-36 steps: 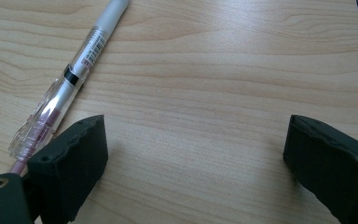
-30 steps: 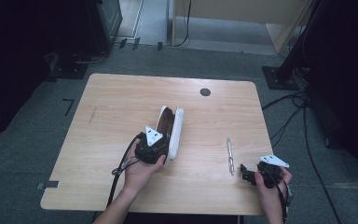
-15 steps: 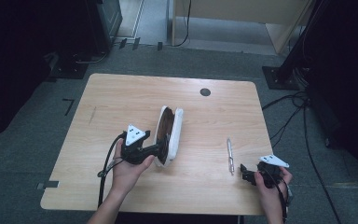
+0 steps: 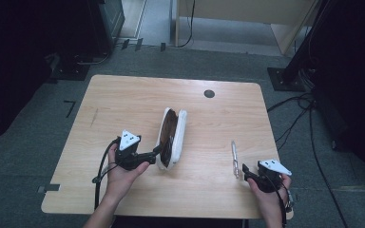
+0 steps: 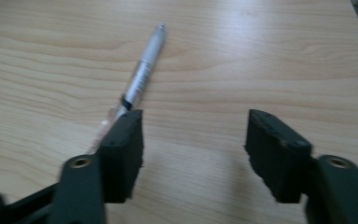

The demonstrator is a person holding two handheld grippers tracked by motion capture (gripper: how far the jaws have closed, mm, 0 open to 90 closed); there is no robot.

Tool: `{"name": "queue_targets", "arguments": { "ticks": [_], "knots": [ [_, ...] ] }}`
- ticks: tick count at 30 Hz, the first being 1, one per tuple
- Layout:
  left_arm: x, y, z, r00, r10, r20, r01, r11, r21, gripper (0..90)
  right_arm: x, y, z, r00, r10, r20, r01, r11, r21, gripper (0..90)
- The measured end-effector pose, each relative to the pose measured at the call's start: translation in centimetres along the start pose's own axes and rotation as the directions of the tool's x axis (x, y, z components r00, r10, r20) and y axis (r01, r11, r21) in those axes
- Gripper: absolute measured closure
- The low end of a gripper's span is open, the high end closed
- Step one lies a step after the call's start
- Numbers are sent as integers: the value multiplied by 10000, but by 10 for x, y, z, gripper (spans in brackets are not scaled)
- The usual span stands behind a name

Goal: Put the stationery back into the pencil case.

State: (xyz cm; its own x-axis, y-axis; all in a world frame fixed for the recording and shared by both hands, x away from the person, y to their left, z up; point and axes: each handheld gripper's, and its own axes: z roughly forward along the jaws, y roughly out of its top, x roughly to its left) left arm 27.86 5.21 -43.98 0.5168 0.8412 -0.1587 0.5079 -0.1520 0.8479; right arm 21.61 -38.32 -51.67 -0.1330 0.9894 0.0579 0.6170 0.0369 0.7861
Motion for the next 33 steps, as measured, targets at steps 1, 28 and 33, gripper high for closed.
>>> {"name": "queue_targets", "arguments": {
  "ticks": [1, 28, 33],
  "knots": [
    [1, 0, 0, 10000, -57, -1, 57, 10000, -18, 159, 2, 1, -2, 9997, 3, -241, -5, 10000, -63, 444],
    [1, 1, -2, 10000, 23, 27, -23, 9999, 100, 244, 37, 1, 11, 9992, -390, -5, 390, 9977, 554, 751],
    [-2, 1, -1, 9999, 109, 132, -110, 9999, 82, 264, 29, 3, 11, 9992, -400, -67, 403, 9975, 582, 773]
  ]
}}
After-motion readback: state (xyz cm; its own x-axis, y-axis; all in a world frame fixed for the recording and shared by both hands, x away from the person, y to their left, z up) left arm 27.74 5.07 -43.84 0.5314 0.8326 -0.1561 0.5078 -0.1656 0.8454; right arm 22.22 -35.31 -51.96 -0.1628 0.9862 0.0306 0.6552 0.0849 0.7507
